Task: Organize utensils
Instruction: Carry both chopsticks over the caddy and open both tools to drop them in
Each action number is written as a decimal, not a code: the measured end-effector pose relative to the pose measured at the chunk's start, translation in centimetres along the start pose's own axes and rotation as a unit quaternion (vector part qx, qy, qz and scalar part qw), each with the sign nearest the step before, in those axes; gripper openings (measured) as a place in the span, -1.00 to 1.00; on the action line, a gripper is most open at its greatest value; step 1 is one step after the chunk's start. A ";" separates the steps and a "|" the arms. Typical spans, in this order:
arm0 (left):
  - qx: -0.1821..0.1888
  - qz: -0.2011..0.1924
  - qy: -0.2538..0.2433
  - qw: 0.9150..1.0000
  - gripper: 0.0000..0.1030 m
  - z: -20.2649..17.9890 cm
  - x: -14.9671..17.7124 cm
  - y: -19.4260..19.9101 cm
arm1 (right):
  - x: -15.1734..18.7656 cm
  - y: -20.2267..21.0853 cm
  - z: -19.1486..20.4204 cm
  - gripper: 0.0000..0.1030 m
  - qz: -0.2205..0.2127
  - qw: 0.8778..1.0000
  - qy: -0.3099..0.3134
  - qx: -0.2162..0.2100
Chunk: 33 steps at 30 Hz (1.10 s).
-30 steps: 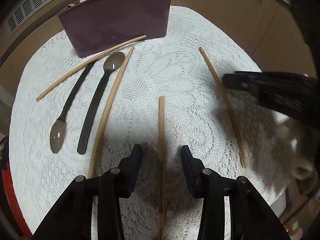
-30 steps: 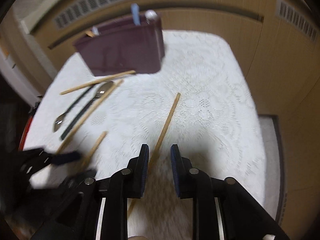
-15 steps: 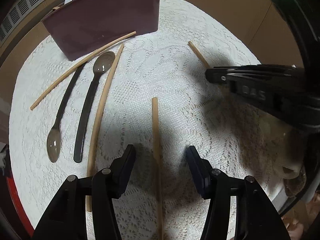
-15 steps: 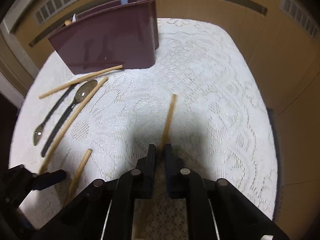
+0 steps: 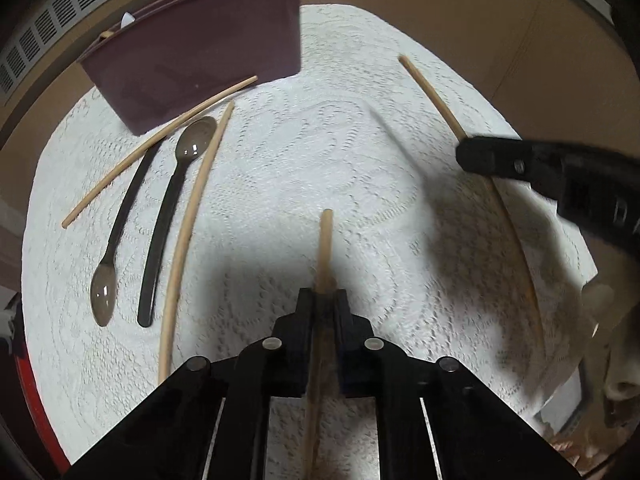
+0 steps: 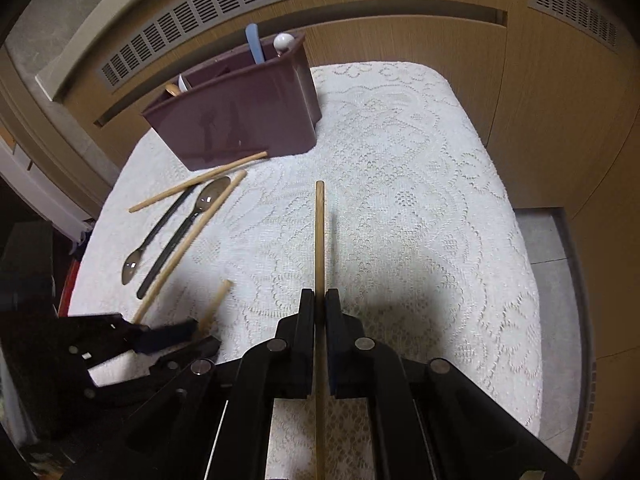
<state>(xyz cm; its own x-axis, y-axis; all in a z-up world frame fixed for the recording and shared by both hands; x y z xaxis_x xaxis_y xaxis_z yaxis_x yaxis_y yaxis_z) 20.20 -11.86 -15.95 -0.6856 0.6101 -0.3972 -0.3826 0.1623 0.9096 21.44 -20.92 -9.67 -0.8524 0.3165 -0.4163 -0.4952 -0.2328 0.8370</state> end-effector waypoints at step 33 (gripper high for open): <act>-0.103 -0.402 0.053 0.908 -0.90 9.2 -8.5 30.0 | -9.8 23.9 10.8 -0.89 -0.267 0.956 0.099 -0.069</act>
<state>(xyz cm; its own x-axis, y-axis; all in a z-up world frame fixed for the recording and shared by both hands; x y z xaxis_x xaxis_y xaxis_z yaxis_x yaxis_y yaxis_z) 20.23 -5.03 15.88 -0.1839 0.2787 -0.9426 -0.8862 0.3678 0.2817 19.76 -19.67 18.23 -0.4800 0.2473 -0.8417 -0.8745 -0.2104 0.4369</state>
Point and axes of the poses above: each gripper's, at about its wrist camera, not at the fingertips, and y roughly against the way its jaws point, z to its left, x to its underside, the point moved 7 cm from there along -y, roughly the way its jaws point, and after that the axes turned 13 degrees about -y, right-handed, at the moved point
